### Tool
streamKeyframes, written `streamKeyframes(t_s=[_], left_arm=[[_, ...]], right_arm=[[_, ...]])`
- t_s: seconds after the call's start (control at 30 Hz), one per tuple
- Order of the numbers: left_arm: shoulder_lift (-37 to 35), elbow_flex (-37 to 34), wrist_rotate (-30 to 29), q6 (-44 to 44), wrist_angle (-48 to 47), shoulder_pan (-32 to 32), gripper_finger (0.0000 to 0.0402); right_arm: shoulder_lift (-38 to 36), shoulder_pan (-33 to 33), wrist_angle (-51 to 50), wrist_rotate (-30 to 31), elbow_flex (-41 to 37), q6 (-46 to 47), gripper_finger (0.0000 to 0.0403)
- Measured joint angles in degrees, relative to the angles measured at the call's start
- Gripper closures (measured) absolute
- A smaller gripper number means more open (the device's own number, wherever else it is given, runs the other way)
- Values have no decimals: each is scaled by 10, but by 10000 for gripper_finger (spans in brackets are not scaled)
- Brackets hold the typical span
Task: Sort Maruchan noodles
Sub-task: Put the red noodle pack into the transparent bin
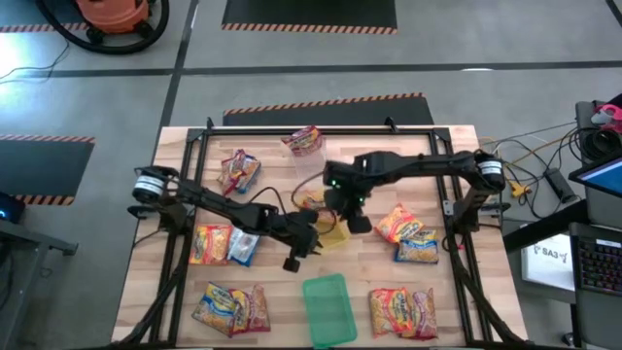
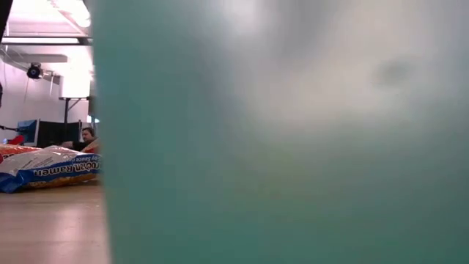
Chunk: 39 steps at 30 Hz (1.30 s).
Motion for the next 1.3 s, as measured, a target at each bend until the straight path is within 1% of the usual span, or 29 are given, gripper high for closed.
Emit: streamKeyframes(t_s=[0.07, 0.1, 0.2, 0.27, 0.33, 0.43, 0.53, 0.63, 0.73, 0.83, 0.9, 1.1, 1.2, 1.3], left_arm=[[-12, 0, -2, 3, 1, -7, 326], [-18, 0, -14, 5, -4, -11, 326], [-38, 0, -78, 3, -45, -20, 326], [-54, 0, -118, -18, -75, -26, 326], [-69, -3, -155, -47, -99, -37, 326], [-87, -22, -213, -80, -120, -60, 326], [-103, -48, -273, -128, -128, -74, 326], [-110, -66, -307, -175, -129, -78, 326], [-111, -69, -341, -207, -125, -78, 326], [-110, -69, -362, -211, -111, -79, 326], [-110, -69, -372, -215, -103, -80, 326], [-108, -69, -371, -251, -102, -79, 326], [-108, -66, -371, -252, -105, -79, 326], [-108, -59, -371, -266, -108, -78, 326]], right_arm=[[3, 16, -13, 13, -1, -6, 322], [4, 25, -19, 23, -2, -8, 321], [4, 43, -35, 54, -6, -19, 324], [2, 49, -43, 79, -19, -25, 325], [-2, 49, -41, 92, -37, -24, 325], [-11, 49, -47, 96, -70, -19, 326], [-21, 49, -46, 100, -105, -2, 325], [-44, 49, -45, 121, -132, 34, 324], [-77, 49, -34, 140, -161, 86, 325], [-131, 55, -5, 160, -211, 143, 326], [-176, 61, 34, 180, -254, 187, 324], [-289, 63, 183, 183, -388, 384, 327], [-322, 63, 217, 183, -435, 419, 328], [-342, 63, 220, 182, -460, 435, 326]])
